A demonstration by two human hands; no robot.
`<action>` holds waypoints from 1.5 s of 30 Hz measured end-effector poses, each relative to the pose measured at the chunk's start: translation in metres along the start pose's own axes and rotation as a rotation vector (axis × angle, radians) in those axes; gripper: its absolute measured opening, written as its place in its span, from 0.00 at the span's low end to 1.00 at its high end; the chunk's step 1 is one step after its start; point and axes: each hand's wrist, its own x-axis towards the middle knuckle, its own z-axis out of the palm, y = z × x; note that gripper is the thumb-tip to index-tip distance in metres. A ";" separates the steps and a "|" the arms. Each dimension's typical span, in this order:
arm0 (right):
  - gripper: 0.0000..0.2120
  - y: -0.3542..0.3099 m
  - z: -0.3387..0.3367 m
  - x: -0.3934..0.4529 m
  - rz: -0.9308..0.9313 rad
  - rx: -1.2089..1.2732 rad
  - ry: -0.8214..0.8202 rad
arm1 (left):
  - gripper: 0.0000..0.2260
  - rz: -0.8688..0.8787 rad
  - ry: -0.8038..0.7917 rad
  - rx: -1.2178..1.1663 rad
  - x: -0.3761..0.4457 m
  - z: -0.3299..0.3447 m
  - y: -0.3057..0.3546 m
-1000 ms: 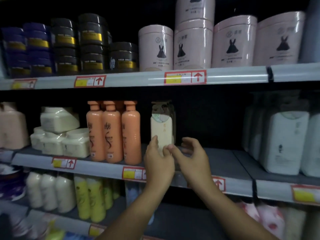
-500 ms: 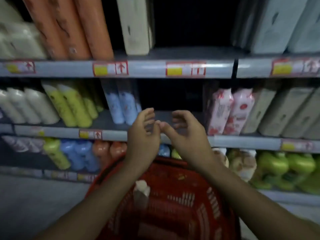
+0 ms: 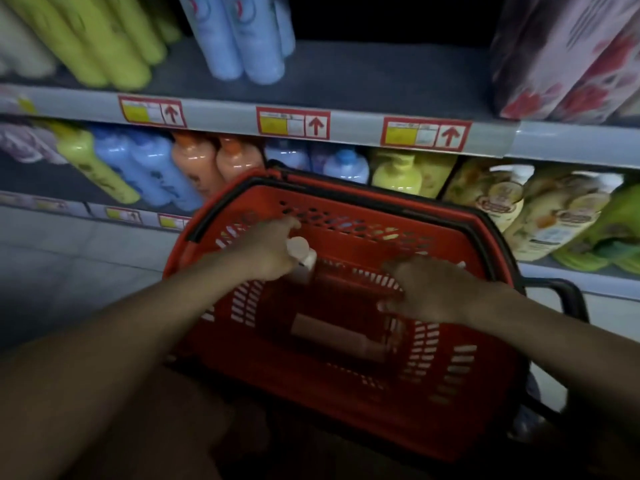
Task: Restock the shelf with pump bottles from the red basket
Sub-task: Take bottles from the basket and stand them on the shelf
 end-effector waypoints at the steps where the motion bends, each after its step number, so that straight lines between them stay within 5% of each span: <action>1: 0.29 0.000 0.002 0.005 -0.007 -0.026 -0.058 | 0.21 -0.015 -0.049 0.034 0.005 0.003 -0.003; 6: 0.21 0.001 0.017 0.030 -0.115 -0.046 -0.154 | 0.22 0.021 -0.035 0.157 0.048 0.033 -0.026; 12: 0.16 0.002 0.040 0.051 -0.132 0.000 -0.111 | 0.14 0.116 0.102 -0.122 0.091 0.088 -0.058; 19: 0.20 0.003 0.057 0.065 -0.072 0.208 -0.106 | 0.17 0.152 0.093 -0.296 0.095 0.092 -0.065; 25: 0.47 0.006 0.034 0.065 -0.026 0.523 0.100 | 0.19 0.222 0.176 -0.355 0.063 0.039 -0.023; 28: 0.42 -0.001 0.015 0.055 -0.093 0.750 0.204 | 0.18 0.280 0.151 -0.465 0.026 -0.001 0.006; 32: 0.32 -0.026 -0.025 0.016 -0.197 1.053 0.191 | 0.14 0.294 0.299 -0.769 -0.025 -0.030 0.019; 37: 0.19 -0.057 -0.059 -0.053 -0.259 1.310 0.374 | 0.14 0.336 0.487 -1.031 -0.067 -0.041 0.038; 45: 0.29 -0.085 -0.177 -0.145 -0.399 1.264 0.921 | 0.10 0.682 0.509 -0.958 -0.126 -0.106 0.111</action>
